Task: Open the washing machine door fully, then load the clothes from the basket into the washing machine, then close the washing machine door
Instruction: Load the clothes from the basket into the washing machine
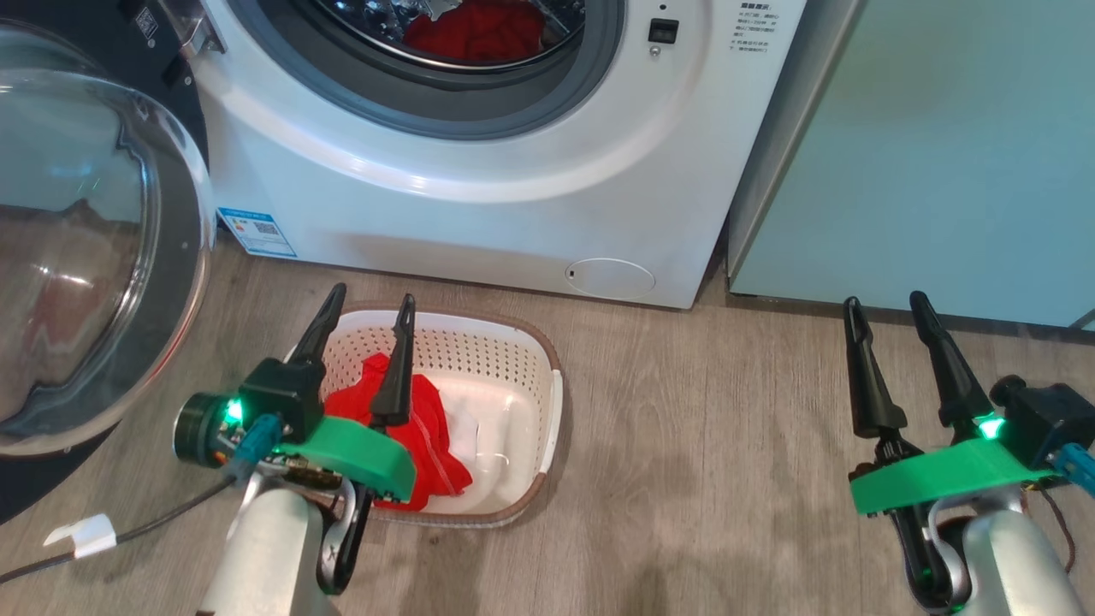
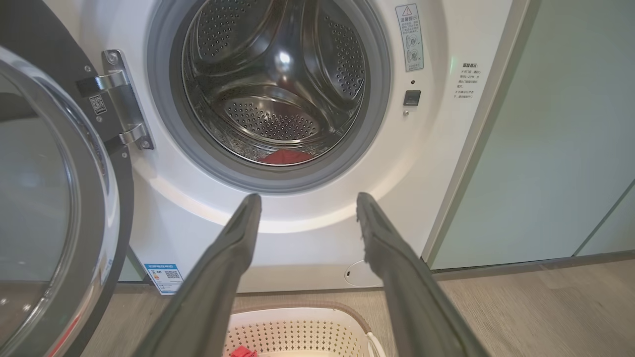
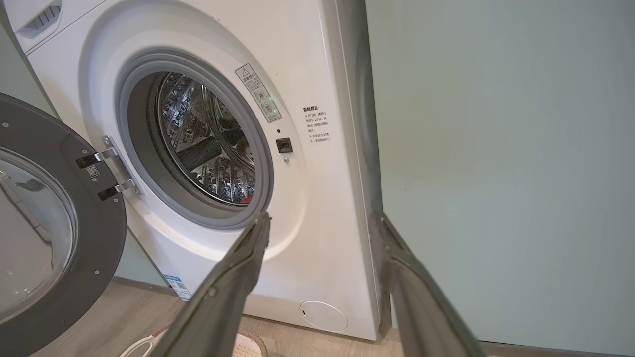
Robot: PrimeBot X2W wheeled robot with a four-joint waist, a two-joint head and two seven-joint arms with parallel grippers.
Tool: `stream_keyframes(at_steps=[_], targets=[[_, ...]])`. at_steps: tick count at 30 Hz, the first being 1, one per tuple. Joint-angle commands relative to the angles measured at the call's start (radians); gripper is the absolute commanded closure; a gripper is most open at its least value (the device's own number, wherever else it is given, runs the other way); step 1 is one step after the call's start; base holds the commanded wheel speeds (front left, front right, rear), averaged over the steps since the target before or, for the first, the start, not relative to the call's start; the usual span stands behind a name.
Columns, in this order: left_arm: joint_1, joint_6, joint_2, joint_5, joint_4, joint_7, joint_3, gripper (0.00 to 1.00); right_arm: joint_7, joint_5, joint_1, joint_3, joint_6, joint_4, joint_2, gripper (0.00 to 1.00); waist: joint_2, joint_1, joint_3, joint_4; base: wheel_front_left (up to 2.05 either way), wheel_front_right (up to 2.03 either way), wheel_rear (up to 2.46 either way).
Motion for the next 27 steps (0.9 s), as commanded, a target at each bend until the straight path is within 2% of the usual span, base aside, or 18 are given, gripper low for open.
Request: stream_keyframes(at_steps=[1, 27], targets=[[-0.027, 0.005, 0.009, -0.008, -0.04, -0.005, 0.026, 0.0, -0.009, 0.002, -0.022, 0.02, 0.0, -0.033, 0.0, 0.0, 0.0, 0.0001, 0.0, 0.0, 0.0, 0.0, 0.0], [-0.02, 0.026, 0.009, -0.021, -0.042, -0.005, 0.017, 0.0, -0.009, 0.0, -0.023, 0.025, 0.0, -0.026, 0.002, 0.0, 0.0, 0.0001, -0.003, -0.007, 0.0, 0.0, 0.0]])
